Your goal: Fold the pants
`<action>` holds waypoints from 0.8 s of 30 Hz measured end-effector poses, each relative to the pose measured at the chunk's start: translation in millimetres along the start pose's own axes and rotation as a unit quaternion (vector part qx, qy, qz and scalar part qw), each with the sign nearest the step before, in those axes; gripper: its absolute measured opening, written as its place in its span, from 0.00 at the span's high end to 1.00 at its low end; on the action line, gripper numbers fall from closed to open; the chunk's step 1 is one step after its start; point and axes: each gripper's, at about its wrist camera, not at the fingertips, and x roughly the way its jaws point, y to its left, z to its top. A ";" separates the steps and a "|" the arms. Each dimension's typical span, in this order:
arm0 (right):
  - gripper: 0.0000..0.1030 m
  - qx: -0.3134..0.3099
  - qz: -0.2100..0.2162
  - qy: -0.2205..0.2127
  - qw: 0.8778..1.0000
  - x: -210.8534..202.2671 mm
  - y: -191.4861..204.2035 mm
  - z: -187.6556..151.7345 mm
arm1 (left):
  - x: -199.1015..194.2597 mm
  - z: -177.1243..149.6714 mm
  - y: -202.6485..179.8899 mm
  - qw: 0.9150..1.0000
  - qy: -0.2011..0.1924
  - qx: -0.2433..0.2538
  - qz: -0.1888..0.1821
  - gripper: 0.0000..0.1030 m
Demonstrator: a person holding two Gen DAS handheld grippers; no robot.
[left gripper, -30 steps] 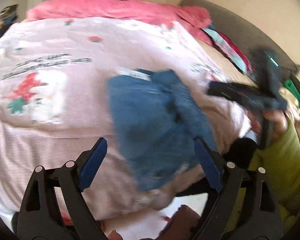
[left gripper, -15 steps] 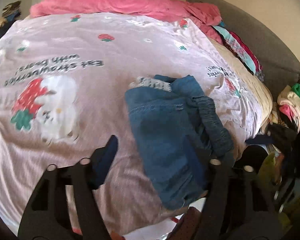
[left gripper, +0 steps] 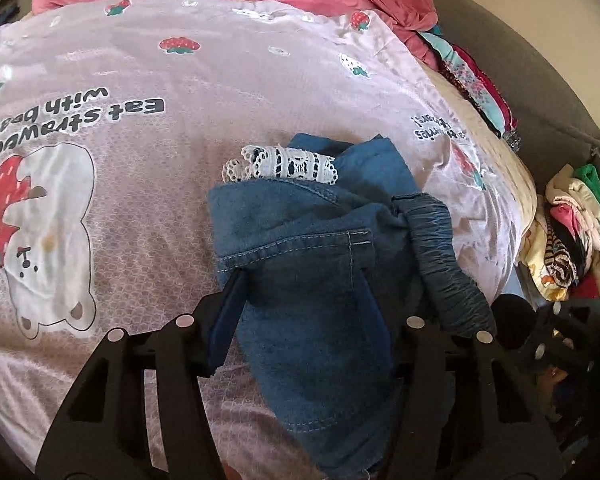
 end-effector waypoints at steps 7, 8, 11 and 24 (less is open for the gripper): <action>0.74 -0.061 -0.023 0.022 0.998 24.5 9.6 6.3 | 1.2 -0.5 0.0 1.000 0.001 -0.004 -0.002 0.51; 0.80 -0.065 -0.020 0.025 0.997 29.4 9.8 4.8 | 1.4 -0.9 0.0 1.000 0.001 -0.005 -0.002 0.51; 0.97 -0.063 0.010 0.032 0.997 30.3 12.7 -1.2 | 1.2 -0.9 -0.1 1.000 0.001 -0.006 -0.003 0.50; 0.97 0.001 0.051 0.041 0.998 26.6 5.9 -33.0 | 0.9 -3.2 0.5 1.000 -0.005 -0.008 0.002 0.47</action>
